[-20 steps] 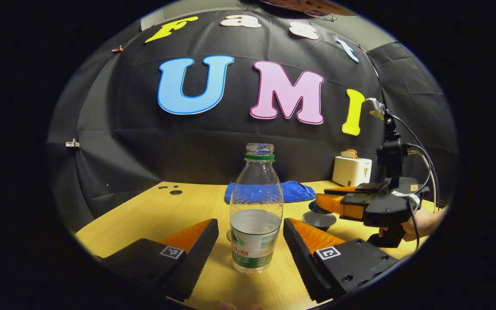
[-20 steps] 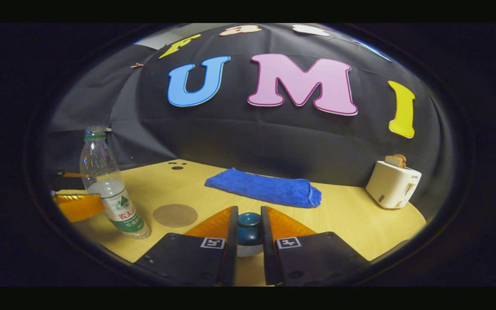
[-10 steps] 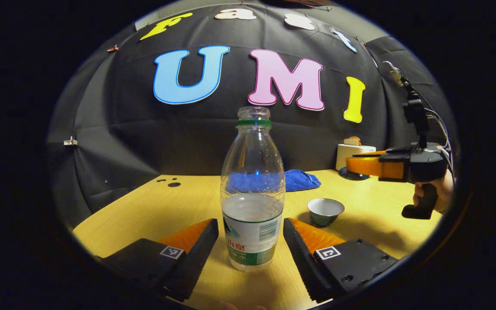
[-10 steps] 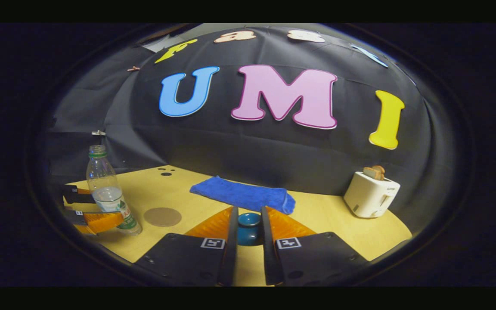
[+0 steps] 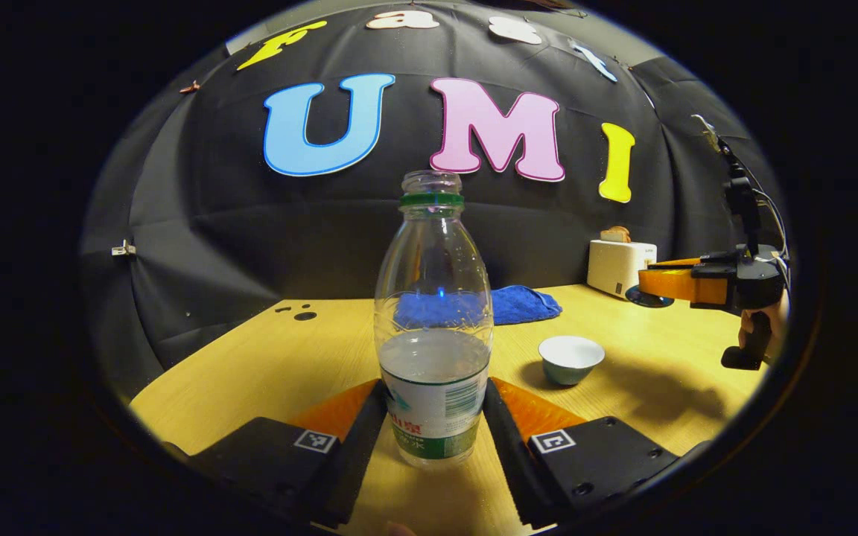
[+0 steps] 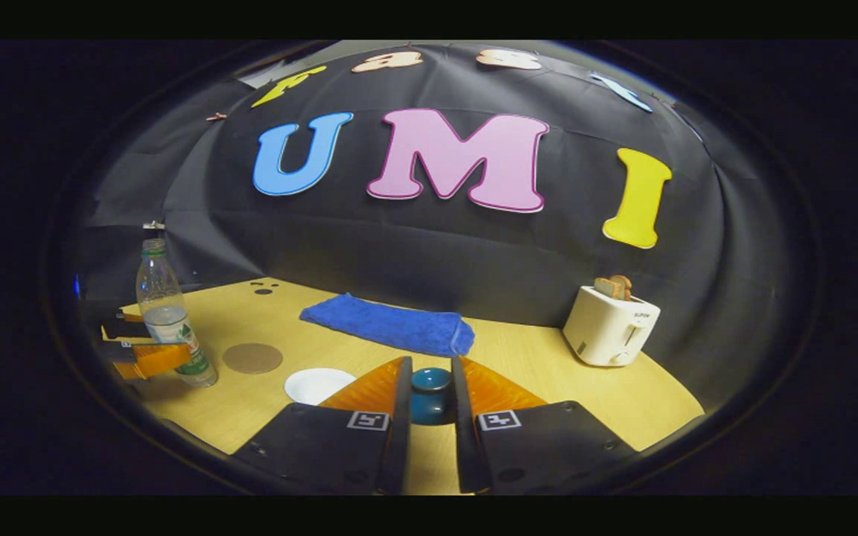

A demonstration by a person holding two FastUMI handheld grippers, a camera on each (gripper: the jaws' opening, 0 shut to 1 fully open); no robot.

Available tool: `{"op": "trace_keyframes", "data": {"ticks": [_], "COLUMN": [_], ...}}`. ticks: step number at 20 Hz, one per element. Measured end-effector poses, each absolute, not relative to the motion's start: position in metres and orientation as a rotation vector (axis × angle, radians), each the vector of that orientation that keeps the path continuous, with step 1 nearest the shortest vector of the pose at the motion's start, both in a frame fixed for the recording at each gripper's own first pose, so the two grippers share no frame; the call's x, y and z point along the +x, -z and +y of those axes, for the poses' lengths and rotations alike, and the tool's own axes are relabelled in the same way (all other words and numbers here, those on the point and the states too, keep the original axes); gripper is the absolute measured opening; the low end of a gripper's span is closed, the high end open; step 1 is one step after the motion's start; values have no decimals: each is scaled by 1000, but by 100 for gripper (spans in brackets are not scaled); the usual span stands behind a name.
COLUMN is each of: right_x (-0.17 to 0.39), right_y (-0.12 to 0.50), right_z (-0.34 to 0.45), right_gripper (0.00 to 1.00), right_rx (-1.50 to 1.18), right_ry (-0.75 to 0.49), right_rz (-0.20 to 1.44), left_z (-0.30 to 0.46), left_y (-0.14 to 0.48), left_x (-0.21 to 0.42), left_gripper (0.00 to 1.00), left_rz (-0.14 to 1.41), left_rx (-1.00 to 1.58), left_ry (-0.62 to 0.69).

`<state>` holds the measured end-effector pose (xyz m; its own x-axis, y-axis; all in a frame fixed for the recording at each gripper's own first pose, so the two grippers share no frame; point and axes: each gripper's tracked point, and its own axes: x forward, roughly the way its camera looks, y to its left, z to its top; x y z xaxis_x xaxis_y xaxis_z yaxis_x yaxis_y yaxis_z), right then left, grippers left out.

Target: Open the teacup lid with one hand, grasp the water bottle and pour water into the teacup with the other hand; after pouring, place the water bottle on the coaster and then close the teacup lid.

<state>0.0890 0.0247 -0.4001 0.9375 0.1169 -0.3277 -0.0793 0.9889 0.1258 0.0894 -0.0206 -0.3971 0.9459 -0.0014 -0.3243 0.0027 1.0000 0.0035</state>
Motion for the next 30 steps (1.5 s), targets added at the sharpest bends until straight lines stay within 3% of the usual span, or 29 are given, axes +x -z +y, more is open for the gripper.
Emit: {"op": "trace_keyframes", "data": {"ticks": [8, 12, 13, 14, 19, 22, 23, 25, 26, 29, 30], "right_x": [77, 71, 69, 69, 62, 58, 58, 57, 58, 57, 56], "right_y": [402, 400, 401, 402, 410, 417, 419, 418, 418, 417, 417], "right_z": [-9, -26, -31, -34, -51, -56, -57, -59, -60, -65, -66], "right_gripper": [29, 29, 28, 29, 28, 29, 33, 29, 29, 29, 24], "right_rx": [100, 102, 101, 101, 89, 95, 95, 96, 97, 99, 98], "right_ry": [-86, -77, -75, -73, -71, -72, -71, -69, -68, -62, -60], "right_rz": [339, 327, 326, 324, 328, 343, 346, 343, 341, 338, 336], "left_z": [8, 5, 2, -2, -18, -23, -25, -27, -28, -31, -31], "left_y": [371, 376, 380, 386, 409, 405, 401, 393, 390, 387, 387], "left_x": [117, 135, 139, 143, 149, 155, 158, 167, 170, 178, 179], "left_gripper": [78, 78, 82, 78, 77, 77, 77, 72, 77, 77, 77], "left_rz": [335, 377, 398, 419, 511, 499, 487, 455, 438, 417, 416], "left_rx": [424, 692, 752, 802, 1011, 1117, 1161, 1263, 1307, 1371, 1388], "left_ry": [-59, -25, -6, 17, 86, 90, 89, 80, 84, 101, 105]}}
